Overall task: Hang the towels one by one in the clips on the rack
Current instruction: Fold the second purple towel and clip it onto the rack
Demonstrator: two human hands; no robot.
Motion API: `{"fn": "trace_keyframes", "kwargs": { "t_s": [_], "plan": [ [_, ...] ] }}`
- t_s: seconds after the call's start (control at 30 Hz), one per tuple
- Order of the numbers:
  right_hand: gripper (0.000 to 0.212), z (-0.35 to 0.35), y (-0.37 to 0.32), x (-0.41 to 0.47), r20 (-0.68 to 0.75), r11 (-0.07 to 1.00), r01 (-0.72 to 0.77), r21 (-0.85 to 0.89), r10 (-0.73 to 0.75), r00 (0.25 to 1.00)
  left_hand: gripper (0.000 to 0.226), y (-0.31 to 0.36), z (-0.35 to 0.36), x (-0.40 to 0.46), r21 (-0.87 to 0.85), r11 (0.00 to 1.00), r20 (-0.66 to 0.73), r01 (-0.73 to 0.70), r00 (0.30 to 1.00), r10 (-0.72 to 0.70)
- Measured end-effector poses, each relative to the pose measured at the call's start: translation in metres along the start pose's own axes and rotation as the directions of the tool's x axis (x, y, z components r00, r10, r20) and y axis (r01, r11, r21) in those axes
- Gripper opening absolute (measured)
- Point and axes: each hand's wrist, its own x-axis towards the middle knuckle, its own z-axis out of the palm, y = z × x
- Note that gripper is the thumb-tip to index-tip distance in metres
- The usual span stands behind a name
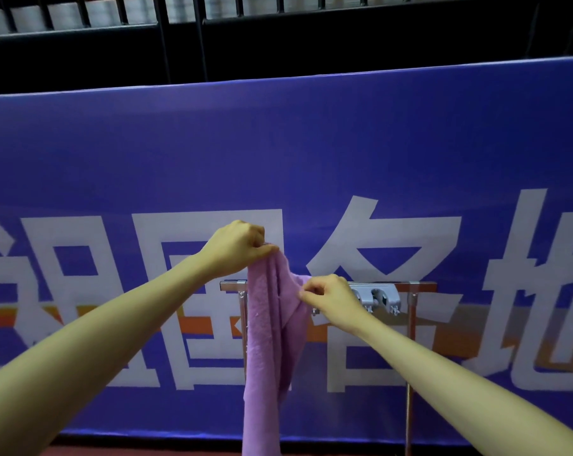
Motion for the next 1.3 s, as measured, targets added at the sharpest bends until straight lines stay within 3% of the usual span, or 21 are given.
{"fn": "trace_keyframes", "kwargs": {
  "t_s": [0.07, 0.2, 0.27, 0.37, 0.43, 0.5, 0.67, 0.8, 1.0, 1.3],
  "plan": [
    [0.026, -0.005, 0.003, 0.004, -0.062, 0.999, -0.033, 0.028, 0.034, 0.997, 0.048, -0.005, -0.003, -0.005, 0.009, 1.000, 0.055, -0.008, 0.998, 0.008],
    [0.021, -0.029, 0.010, 0.014, -0.086, 0.997, -0.064, 0.030, 0.066, 0.994, 0.041, -0.017, -0.008, -0.023, -0.005, 0.998, 0.353, -0.056, 0.934, 0.054],
    [0.019, -0.036, 0.013, 0.015, -0.063, 0.998, -0.061, 0.015, 0.062, 0.996, 0.030, -0.017, -0.007, -0.034, 0.050, 0.991, 0.471, -0.126, 0.878, 0.088],
    [0.019, -0.041, 0.014, 0.015, 0.012, 0.999, -0.047, -0.012, 0.047, 0.999, 0.026, -0.012, 0.000, -0.044, 0.145, 0.944, 0.534, -0.295, 0.827, 0.176],
    [0.019, -0.044, 0.013, 0.017, 0.017, 0.999, -0.031, -0.027, 0.032, 0.999, 0.026, -0.011, 0.006, -0.046, 0.162, 0.925, 0.498, -0.343, 0.838, 0.224],
    [0.018, -0.049, 0.013, 0.020, -0.032, 0.999, -0.001, -0.048, 0.000, 0.999, 0.027, -0.014, 0.012, -0.045, 0.126, 0.945, 0.426, -0.303, 0.877, 0.224],
    [0.020, -0.061, 0.009, 0.022, -0.115, 0.997, 0.064, -0.038, -0.068, 0.991, 0.024, -0.016, 0.020, -0.039, -0.149, 0.988, 0.227, 0.033, 0.974, 0.002],
    [0.019, -0.074, 0.006, 0.022, -0.166, 0.997, 0.055, -0.058, -0.064, 0.984, 0.019, -0.007, 0.027, -0.033, -0.295, 0.947, 0.148, 0.127, 0.985, -0.086],
    [0.017, -0.084, 0.007, 0.016, -0.128, 0.997, 0.042, -0.068, -0.050, 0.991, 0.027, 0.002, 0.036, -0.027, -0.281, 0.942, 0.077, 0.185, 0.982, -0.170],
    [0.013, -0.080, 0.014, 0.009, -0.158, 0.978, 0.127, -0.166, -0.154, 0.975, 0.047, 0.000, 0.036, -0.022, -0.146, 0.977, -0.102, 0.158, 0.980, -0.174]
  ]
}}
